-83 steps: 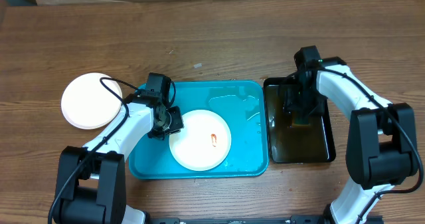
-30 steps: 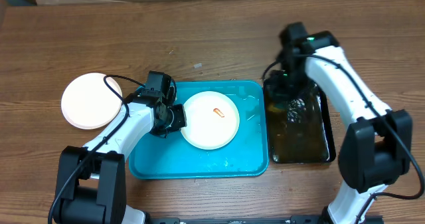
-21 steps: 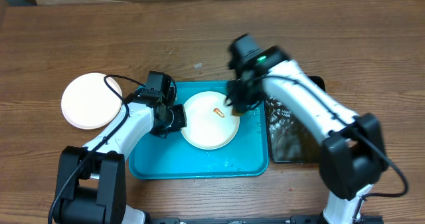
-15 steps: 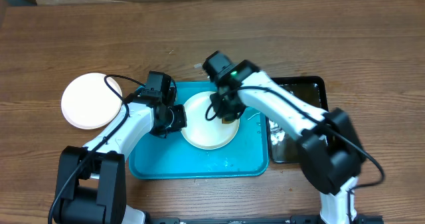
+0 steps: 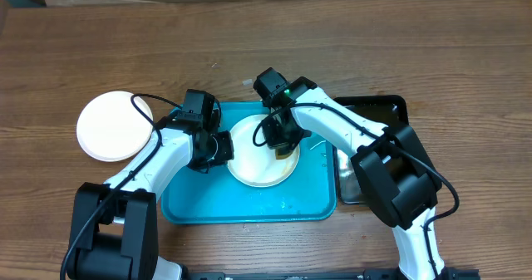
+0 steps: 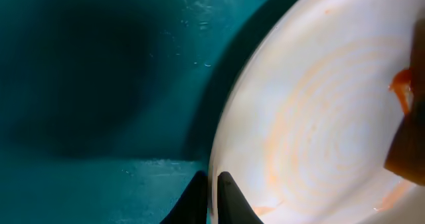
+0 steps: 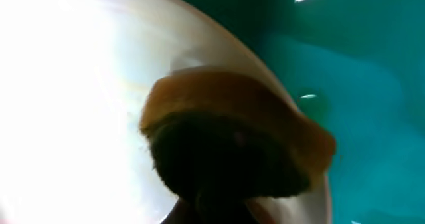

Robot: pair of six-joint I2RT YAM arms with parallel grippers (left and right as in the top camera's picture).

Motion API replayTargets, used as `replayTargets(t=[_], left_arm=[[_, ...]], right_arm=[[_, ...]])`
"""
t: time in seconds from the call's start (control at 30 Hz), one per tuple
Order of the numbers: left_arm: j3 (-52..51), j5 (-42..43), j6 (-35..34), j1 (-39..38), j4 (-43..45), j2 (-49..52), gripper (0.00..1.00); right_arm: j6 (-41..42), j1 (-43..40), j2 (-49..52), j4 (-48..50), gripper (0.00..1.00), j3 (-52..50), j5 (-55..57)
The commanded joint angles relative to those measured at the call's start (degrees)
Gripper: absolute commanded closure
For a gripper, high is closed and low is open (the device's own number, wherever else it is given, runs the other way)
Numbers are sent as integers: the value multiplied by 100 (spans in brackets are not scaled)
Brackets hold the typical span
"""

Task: Clean dirty plates on tray and stack at the side
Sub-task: 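Wipe the white plate surface with the sponge in right gripper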

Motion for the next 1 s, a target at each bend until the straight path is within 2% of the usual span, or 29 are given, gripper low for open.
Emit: replayTargets(t=[0.0, 0.3, 0.37, 0.53, 0.77, 0.97], left_arm=[[66, 70, 85, 20, 13, 33, 92], [66, 68, 85, 20, 4, 33, 91], [66, 70, 85, 20, -7, 33, 91], [66, 70, 85, 20, -11, 33, 91], [66, 68, 87, 20, -42, 33, 90], [66, 68, 85, 20, -42, 33, 82]], right_arm=[[35, 297, 341, 144, 96, -35, -656], [-28, 608, 330, 289, 96, 31, -975], [-42, 520, 282, 103, 96, 238, -1119], [-793, 243, -17, -678, 96, 1110, -1596], [-813, -107, -411, -1755, 96, 1705, -741], [-780, -846, -479, -2704, 96, 1644, 105]])
